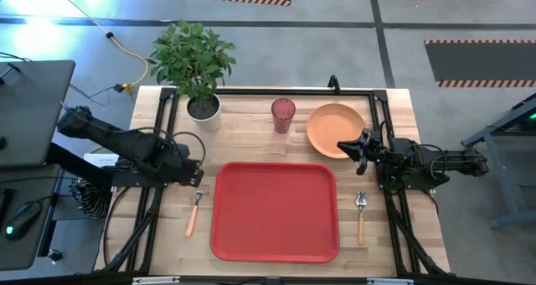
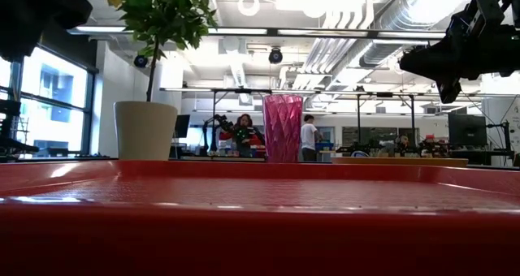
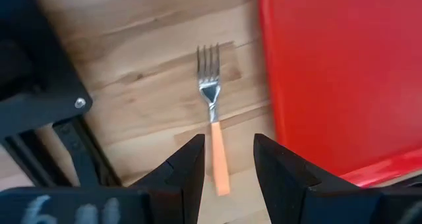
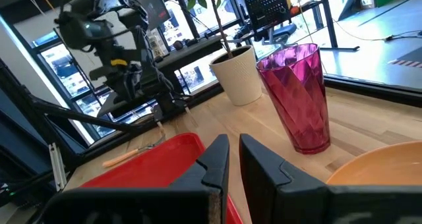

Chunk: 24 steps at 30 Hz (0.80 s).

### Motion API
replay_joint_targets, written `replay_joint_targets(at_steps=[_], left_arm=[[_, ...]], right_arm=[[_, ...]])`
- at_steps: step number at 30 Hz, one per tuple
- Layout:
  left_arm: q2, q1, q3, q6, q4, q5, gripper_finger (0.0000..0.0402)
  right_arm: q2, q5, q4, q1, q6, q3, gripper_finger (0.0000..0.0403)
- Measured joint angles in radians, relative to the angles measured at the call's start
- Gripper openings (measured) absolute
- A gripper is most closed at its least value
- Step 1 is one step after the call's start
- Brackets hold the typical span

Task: Pick and place plate/cup/fork/spoon on tray
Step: Put the orange fork on the red serving tray

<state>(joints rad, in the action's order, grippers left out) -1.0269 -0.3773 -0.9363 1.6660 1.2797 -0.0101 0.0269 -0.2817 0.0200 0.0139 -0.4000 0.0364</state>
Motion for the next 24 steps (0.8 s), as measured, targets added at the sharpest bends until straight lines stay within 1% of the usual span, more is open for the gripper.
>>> replay_joint_targets(at_steps=[3, 8, 11, 18, 24], left_arm=[[-0.034, -0.046, 0.002, 0.019, 0.0, -0.007, 0.0119], [-0.093, -0.121, 0.029, 0.122, -0.016, -0.011, 0.0119], [-0.131, -0.161, 0.043, 0.171, -0.052, -0.012, 0.0119], [-0.21, -0.216, 0.092, 0.265, -0.184, -0.013, 0.0119], [-0.282, -0.248, 0.1, 0.348, -0.197, -0.03, 0.0119]], right_arm=[[0.0, 0.0, 0.0, 0.0, 0.0, 0.0, 0.0028], [0.0, 0.0, 0.0, 0.0, 0.0, 0.0, 0.0028], [0.0, 0.0, 0.0, 0.0, 0.0, 0.0, 0.0028], [0.0, 0.0, 0.0, 0.0, 0.0, 0.0, 0.0028], [0.0, 0.0, 0.0, 0.0, 0.0, 0.0, 0.0028]])
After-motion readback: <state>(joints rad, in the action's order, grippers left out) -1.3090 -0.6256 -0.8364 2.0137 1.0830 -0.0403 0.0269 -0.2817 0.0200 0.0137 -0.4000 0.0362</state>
